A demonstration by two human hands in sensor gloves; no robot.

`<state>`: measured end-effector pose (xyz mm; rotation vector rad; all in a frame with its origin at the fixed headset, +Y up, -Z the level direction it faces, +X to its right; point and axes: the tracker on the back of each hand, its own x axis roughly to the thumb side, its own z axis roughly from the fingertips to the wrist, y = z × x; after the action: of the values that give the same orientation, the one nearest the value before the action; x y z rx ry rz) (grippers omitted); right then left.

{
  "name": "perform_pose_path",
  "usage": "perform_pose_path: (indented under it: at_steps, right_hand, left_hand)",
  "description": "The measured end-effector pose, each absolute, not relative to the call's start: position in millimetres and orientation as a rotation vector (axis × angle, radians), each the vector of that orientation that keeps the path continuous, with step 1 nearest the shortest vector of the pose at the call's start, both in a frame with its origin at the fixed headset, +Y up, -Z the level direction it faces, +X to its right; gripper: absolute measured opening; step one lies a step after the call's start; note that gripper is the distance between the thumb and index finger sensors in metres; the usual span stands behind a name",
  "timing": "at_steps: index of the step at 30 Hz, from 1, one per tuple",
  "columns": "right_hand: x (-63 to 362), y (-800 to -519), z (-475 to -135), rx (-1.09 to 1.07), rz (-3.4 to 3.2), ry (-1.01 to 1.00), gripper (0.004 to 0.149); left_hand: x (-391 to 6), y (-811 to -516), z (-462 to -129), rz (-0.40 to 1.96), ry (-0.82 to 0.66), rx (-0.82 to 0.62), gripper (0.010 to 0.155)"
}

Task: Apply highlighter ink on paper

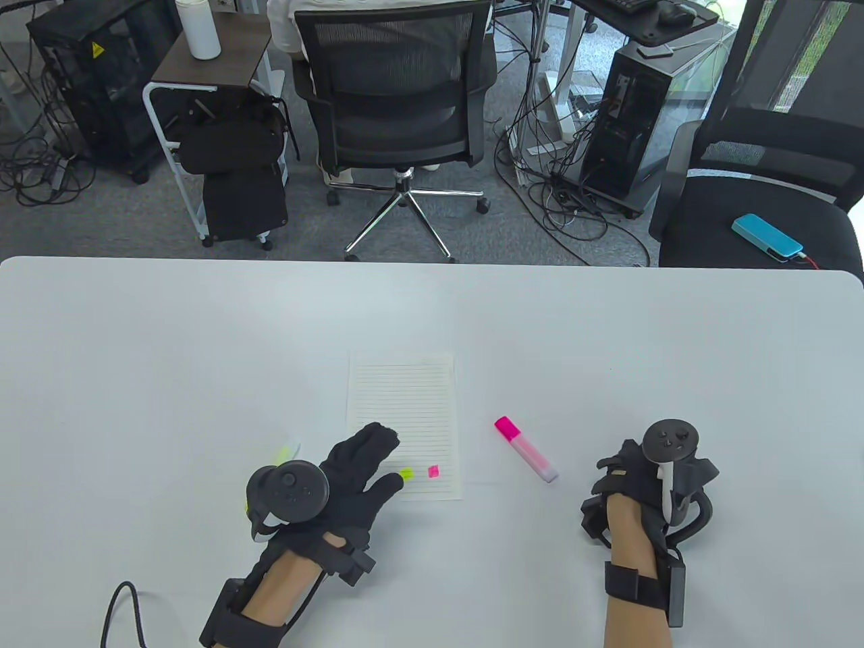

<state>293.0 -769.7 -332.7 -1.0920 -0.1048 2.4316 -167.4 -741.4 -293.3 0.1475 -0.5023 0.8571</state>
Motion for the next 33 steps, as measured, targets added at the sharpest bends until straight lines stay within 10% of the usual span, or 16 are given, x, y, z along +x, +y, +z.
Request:
perform_pose_path:
  at_steps: [16, 20, 33]
  right_hand:
    - [300, -763, -331, -1.074, 2.396, 0.050, 0.050]
    - [278, -738, -324, -0.727, 2.219, -0.153, 0.050]
    - [135, -748, -324, 0.077, 1.641, 0.137, 0.052]
  left_hand:
    - [-167, -741, -293, 0.847, -0.507, 0.144, 0.070]
    - [-166, -741, -293, 0.841, -0.511, 0.141, 0.070]
    - [-161, -742, -291, 0.798, -0.512, 0.121, 0.072]
